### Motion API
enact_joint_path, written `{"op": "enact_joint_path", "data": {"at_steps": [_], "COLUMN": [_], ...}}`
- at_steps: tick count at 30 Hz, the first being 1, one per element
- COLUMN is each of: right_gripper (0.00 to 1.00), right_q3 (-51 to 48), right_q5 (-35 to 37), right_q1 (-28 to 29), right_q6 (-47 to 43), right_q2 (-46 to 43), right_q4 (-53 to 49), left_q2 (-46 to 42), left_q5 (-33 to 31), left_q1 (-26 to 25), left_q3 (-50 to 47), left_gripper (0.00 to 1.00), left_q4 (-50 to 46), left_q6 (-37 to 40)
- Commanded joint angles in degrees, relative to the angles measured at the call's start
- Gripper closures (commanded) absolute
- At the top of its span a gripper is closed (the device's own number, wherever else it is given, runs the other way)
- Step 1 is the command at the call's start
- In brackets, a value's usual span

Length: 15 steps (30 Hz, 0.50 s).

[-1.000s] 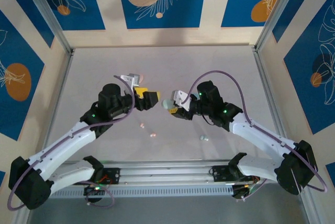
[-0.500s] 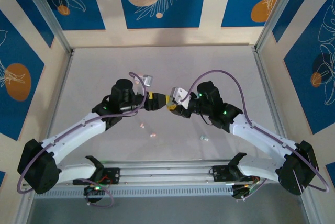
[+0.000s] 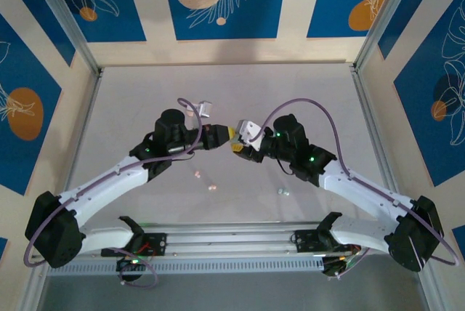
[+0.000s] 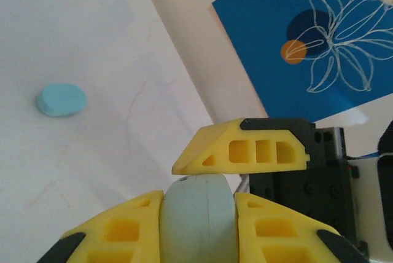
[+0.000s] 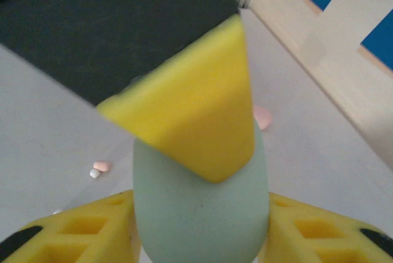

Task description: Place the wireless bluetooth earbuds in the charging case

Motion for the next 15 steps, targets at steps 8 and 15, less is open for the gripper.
{"op": "enact_joint_path", "data": {"at_steps": [8,15], "right_gripper": [0.43,0.43], "right_q3": [-5.70,-3.95], "right_q5": [-21.11,-21.57], "right_q1": [-8.59,-9.13], "right_q6": [1.40,3.29], "right_q2": [-5.86,-4.44], "right_q4": [12.83,15.80], "left_q2": [-2.50,-2.19], "left_q5": [3.24,4.14], "left_q1": [-0.34,-0.35], "left_q3": [-1.14,0.08], "left_gripper": [0.87,0.87], "left_q4": [11.00,9.54], "left_q6": [-14.70,-14.72]}}
